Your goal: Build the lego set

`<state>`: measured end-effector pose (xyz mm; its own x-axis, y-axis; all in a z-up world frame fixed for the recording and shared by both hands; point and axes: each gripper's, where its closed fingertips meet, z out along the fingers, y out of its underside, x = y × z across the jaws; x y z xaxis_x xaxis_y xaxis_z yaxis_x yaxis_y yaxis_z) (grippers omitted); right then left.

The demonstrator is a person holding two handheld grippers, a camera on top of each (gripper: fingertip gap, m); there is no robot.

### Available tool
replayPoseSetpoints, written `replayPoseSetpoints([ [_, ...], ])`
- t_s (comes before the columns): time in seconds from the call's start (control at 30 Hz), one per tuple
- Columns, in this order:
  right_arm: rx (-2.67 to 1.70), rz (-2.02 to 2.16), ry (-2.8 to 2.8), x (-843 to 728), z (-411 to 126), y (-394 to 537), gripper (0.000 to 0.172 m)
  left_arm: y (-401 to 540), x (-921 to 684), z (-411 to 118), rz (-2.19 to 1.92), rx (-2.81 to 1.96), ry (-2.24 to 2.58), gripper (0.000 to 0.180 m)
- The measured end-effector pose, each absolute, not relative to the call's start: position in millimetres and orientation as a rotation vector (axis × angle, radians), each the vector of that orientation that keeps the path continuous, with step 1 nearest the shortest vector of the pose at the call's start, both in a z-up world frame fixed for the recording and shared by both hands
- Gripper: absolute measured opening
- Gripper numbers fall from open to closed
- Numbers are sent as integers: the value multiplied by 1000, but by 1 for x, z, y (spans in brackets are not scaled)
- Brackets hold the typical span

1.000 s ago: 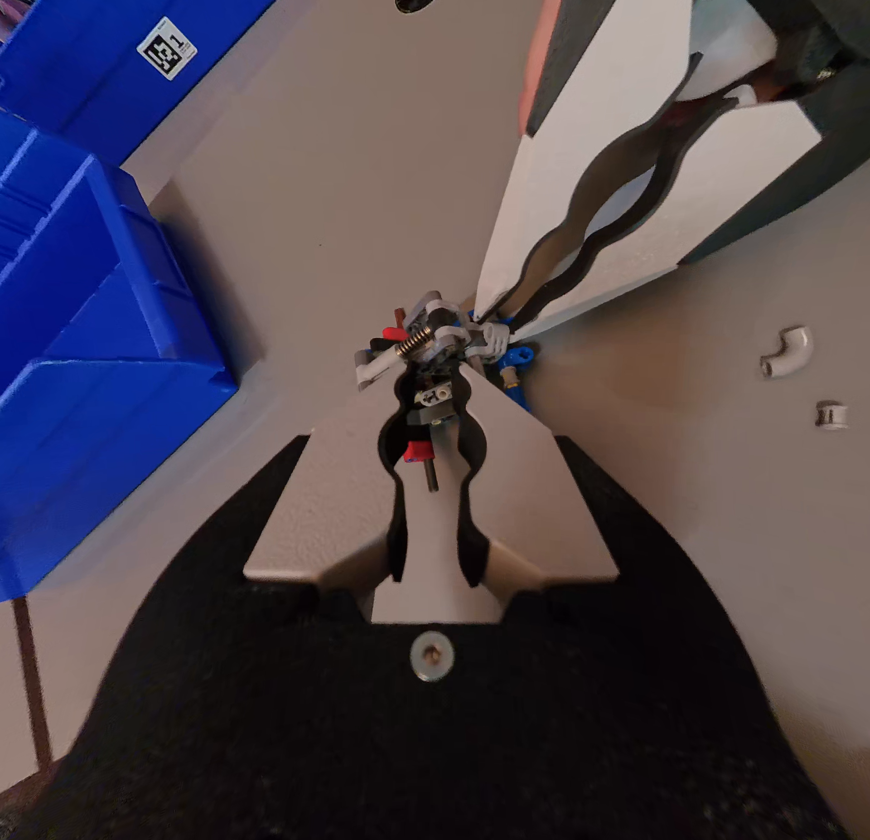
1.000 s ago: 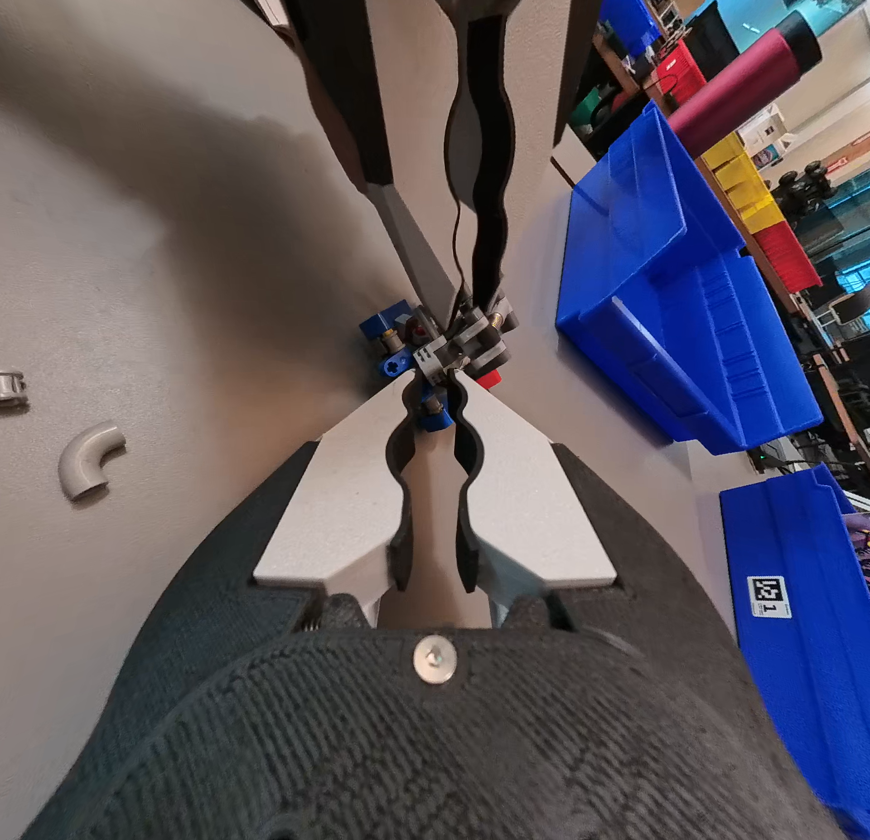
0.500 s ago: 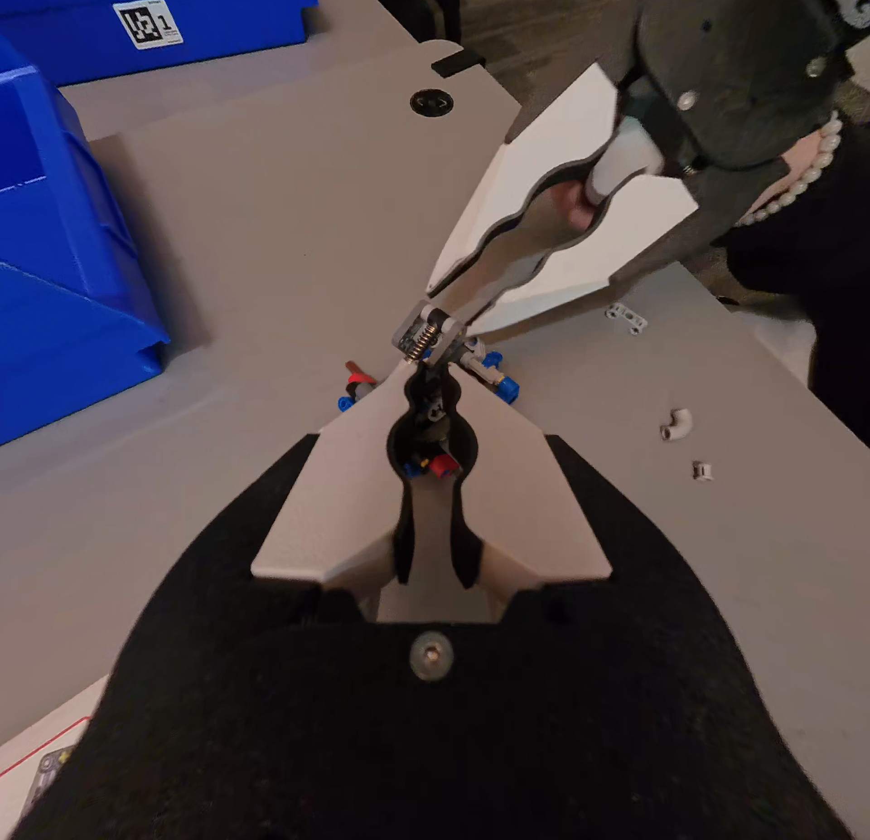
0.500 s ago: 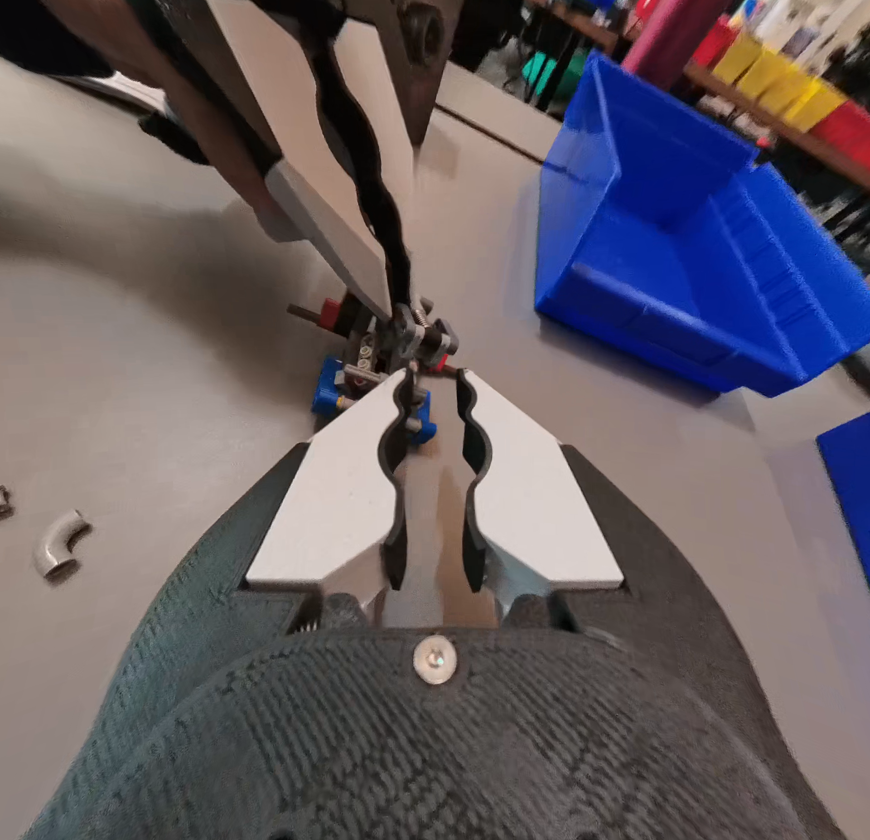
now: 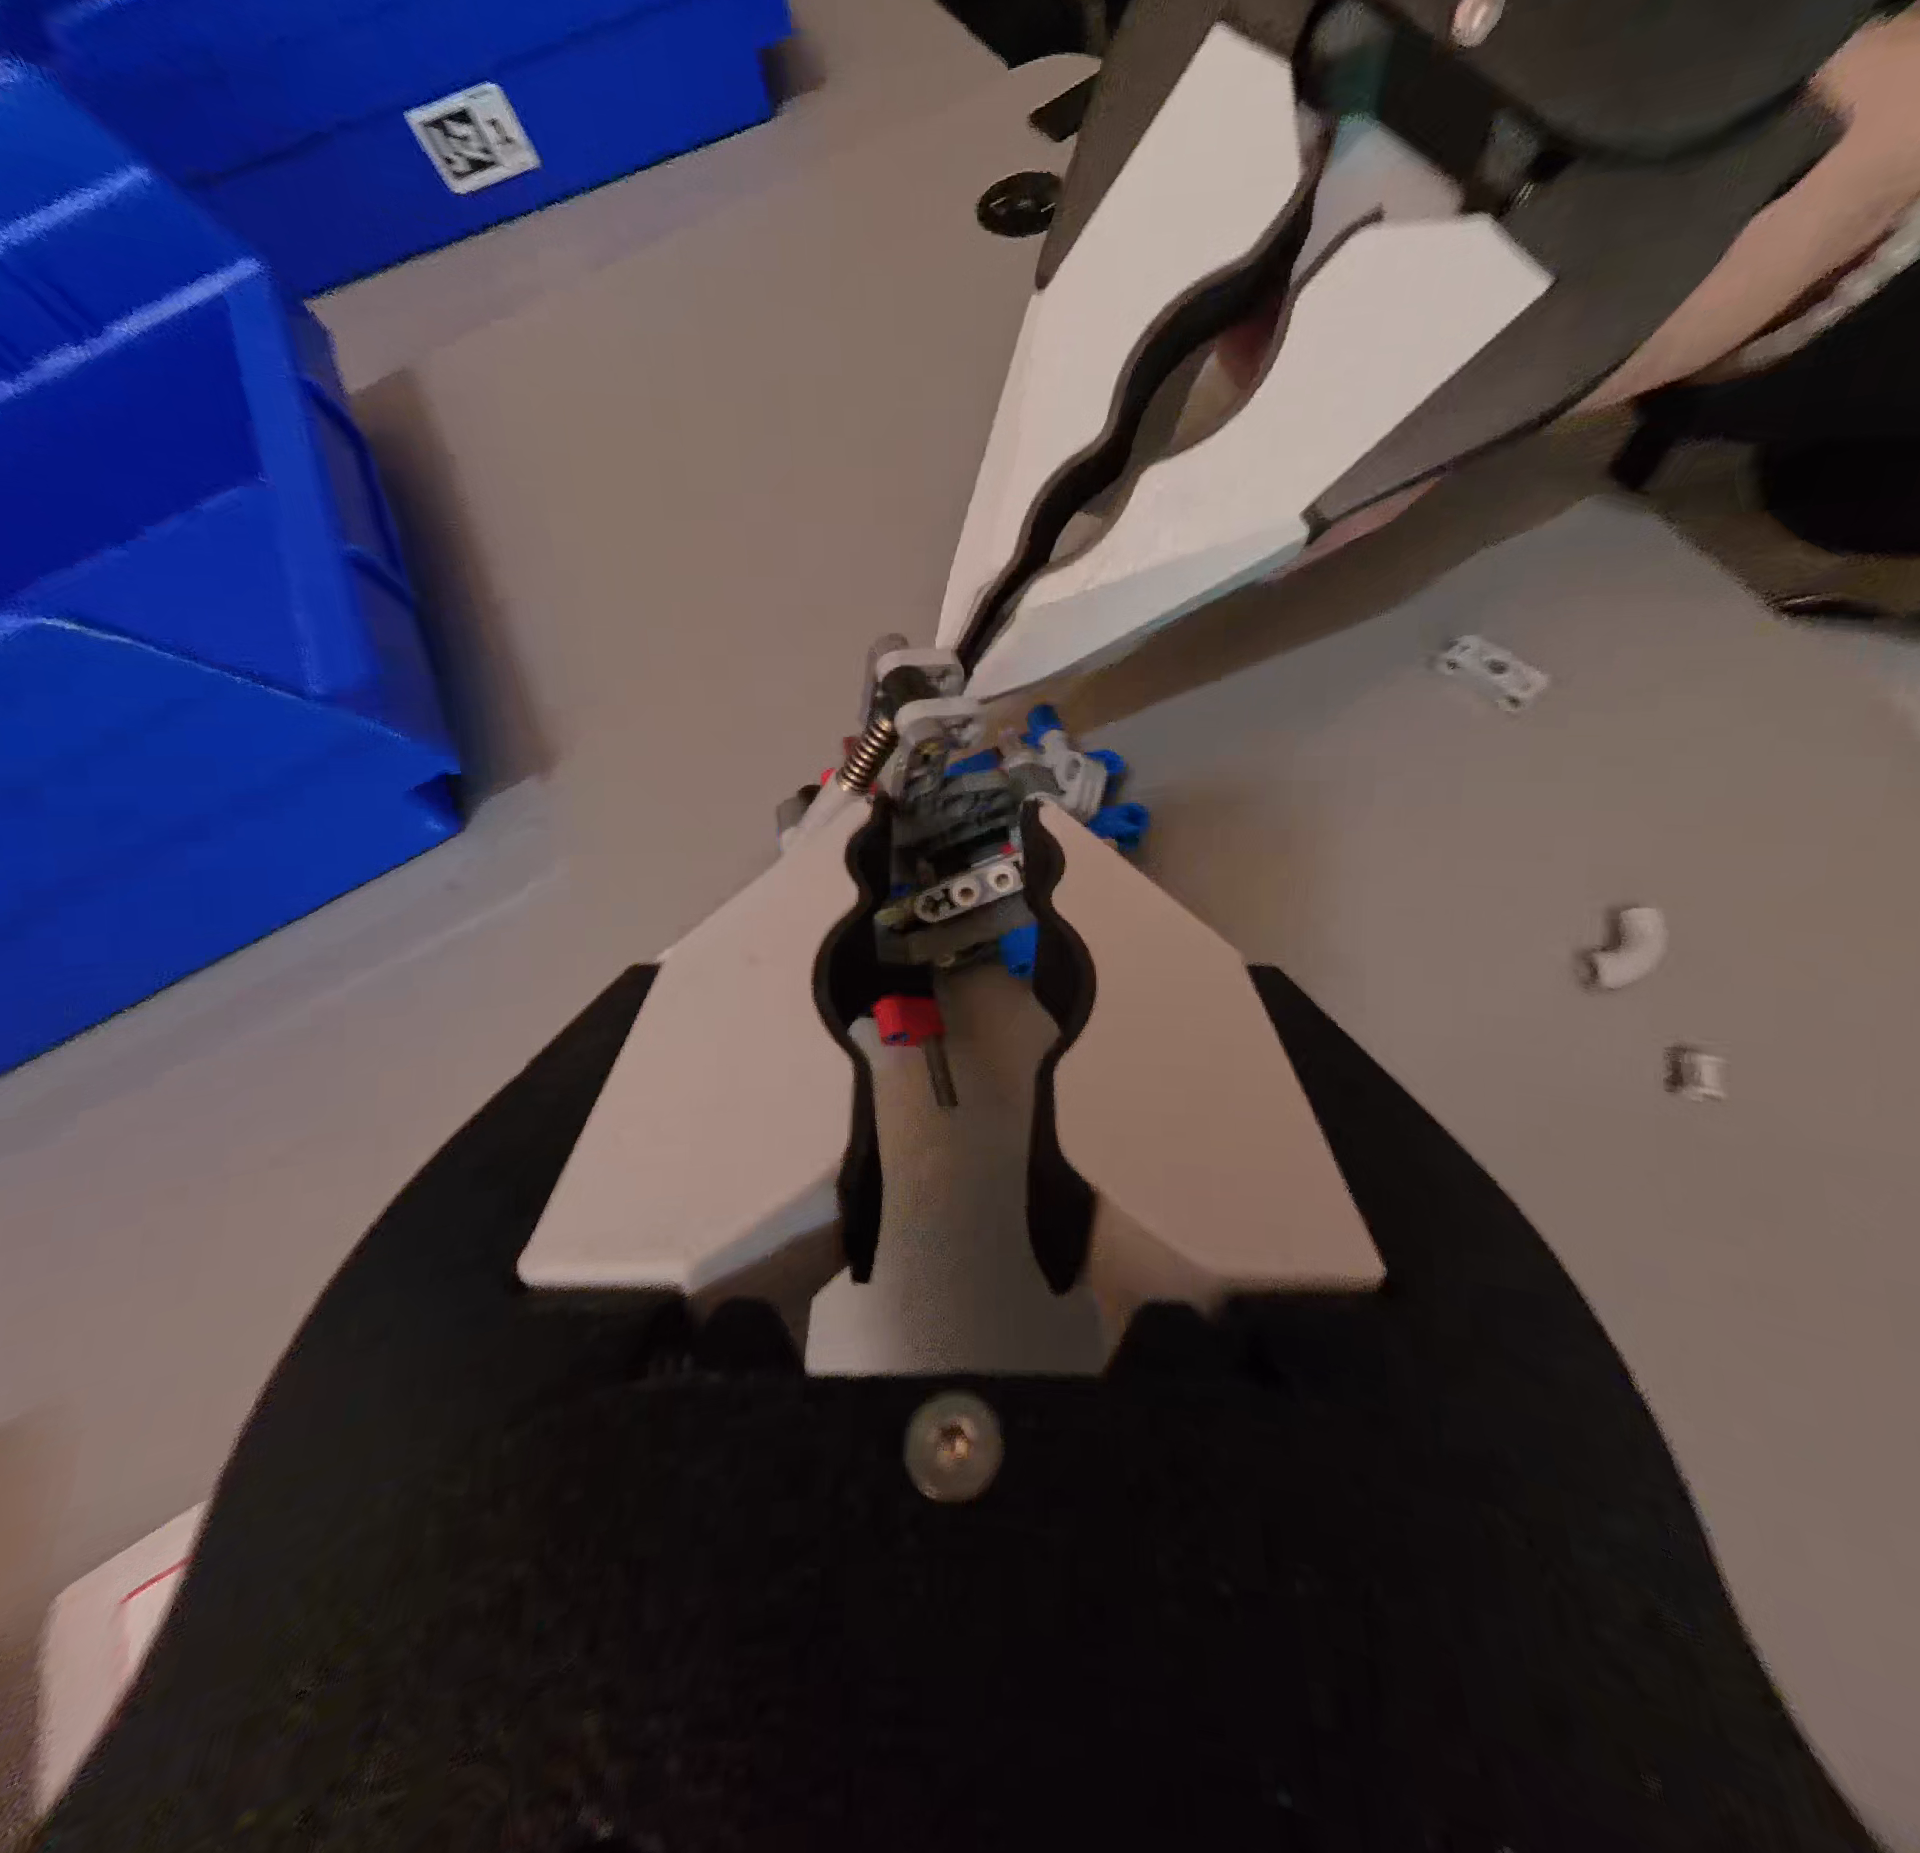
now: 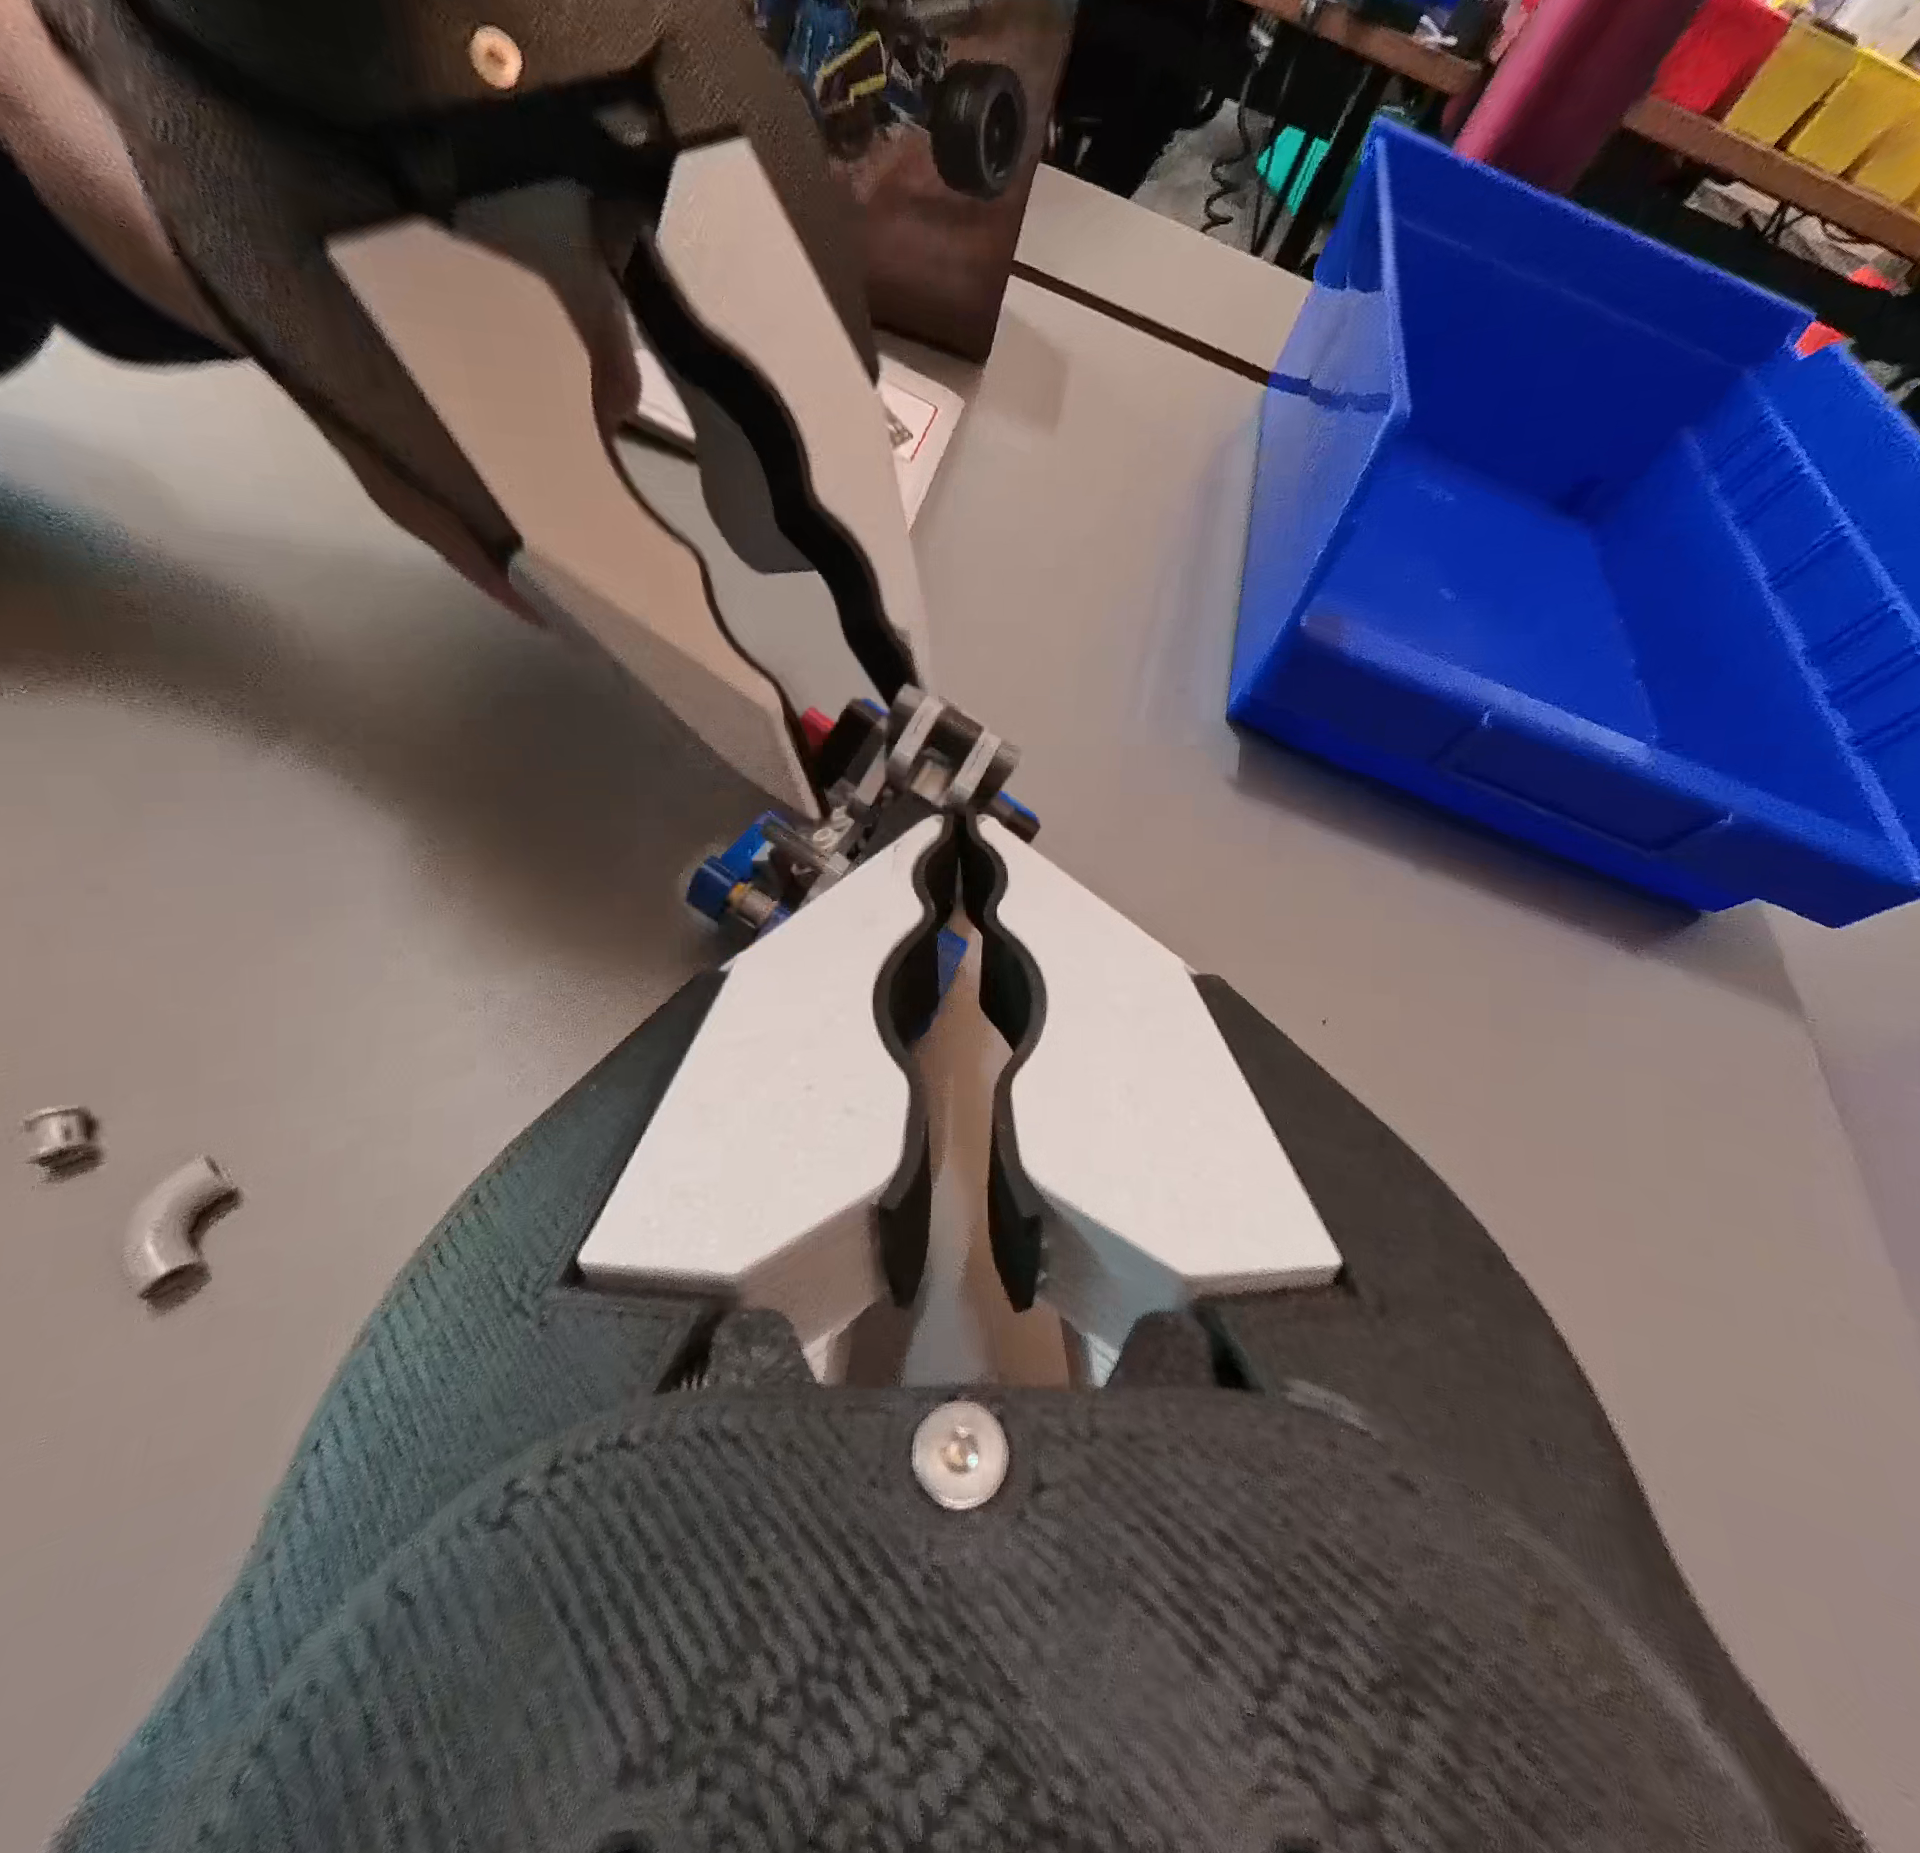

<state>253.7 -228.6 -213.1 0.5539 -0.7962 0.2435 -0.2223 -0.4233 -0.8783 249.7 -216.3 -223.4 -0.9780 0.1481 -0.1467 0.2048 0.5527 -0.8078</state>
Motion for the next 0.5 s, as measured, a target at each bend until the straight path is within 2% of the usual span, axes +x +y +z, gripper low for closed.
replayPoseSetpoints([
  [0.27, -1934, -863, 846, 257, -211, -230, 0, -220, 256, -224, -1370, 152, 2659, 10],
  [0.3, -1929, -859, 844, 256, -210, -229, 0, -220, 255, -224, -1395, 98, 2710, 10],
  [0.4, -1920, -867, 838, 256, -208, -228, 0, -222, 242, -223, -1528, -72, 2902, 26],
  [0.5, -1907, -879, 821, 257, -205, -226, 0, -224, 245, -220, -1617, -173, 2923, 22],
])
